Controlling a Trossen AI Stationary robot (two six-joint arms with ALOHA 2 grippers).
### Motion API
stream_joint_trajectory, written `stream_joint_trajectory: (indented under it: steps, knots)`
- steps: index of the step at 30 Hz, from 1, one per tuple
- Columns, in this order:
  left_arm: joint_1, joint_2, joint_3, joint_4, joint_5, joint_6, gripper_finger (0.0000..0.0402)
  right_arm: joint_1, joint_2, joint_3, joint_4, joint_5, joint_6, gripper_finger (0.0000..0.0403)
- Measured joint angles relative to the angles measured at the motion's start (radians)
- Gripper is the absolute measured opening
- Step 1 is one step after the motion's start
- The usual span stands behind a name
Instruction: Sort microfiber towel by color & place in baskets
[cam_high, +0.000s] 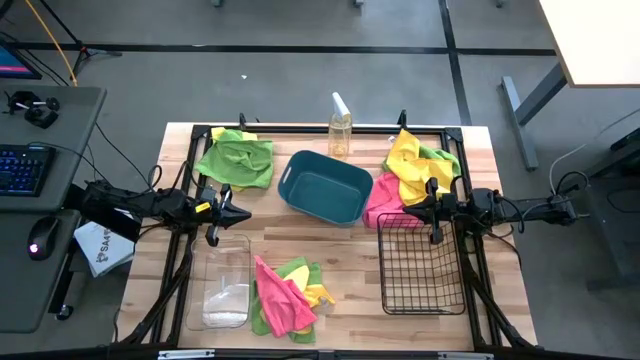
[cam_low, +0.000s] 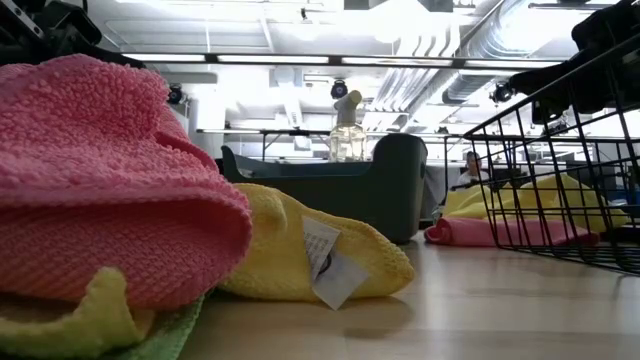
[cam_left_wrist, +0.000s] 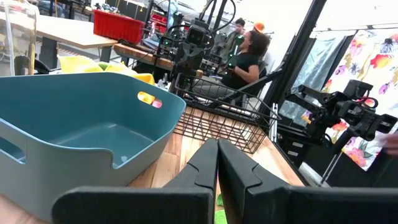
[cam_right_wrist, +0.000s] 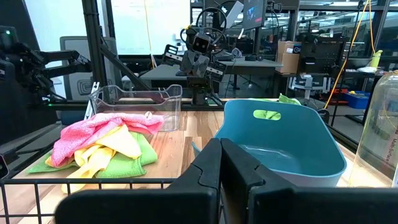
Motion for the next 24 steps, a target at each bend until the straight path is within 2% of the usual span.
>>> stream_joint_trajectory:
  steps: [9, 11, 13, 16, 19, 22, 24]
  knots:
    - [0.0, 0.0, 0.0, 0.0, 0.0, 0.0, 0.0, 0.0, 0.0, 0.0, 0.004, 0.0, 0.007, 0.0]
    - [0.0, 0.0, 0.0, 0.0, 0.0, 0.0, 0.0, 0.0, 0.001, 0.0, 0.044, 0.001, 0.087, 0.0]
    - [0.0, 0.0, 0.0, 0.0, 0.0, 0.0, 0.0, -0.002, 0.001, 0.0, 0.168, 0.022, 0.214, 0.0]
    - [0.0, 0.0, 0.0, 0.0, 0.0, 0.0, 0.0, -0.003, 0.001, 0.0, 0.437, 0.12, 0.501, 0.0]
    - [0.0, 0.0, 0.0, 0.0, 0.0, 0.0, 0.0, -0.003, 0.0, 0.007, 0.615, 0.302, 0.608, 0.0]
    - [0.0, 0.0, 0.0, 0.0, 0.0, 0.0, 0.0, -0.003, 0.008, 0.066, 0.573, 0.375, 0.566, 0.0]
    - [0.0, 0.0, 0.0, 0.0, 0.0, 0.0, 0.0, -0.003, 0.036, 0.144, 0.432, 0.42, 0.575, 0.0]
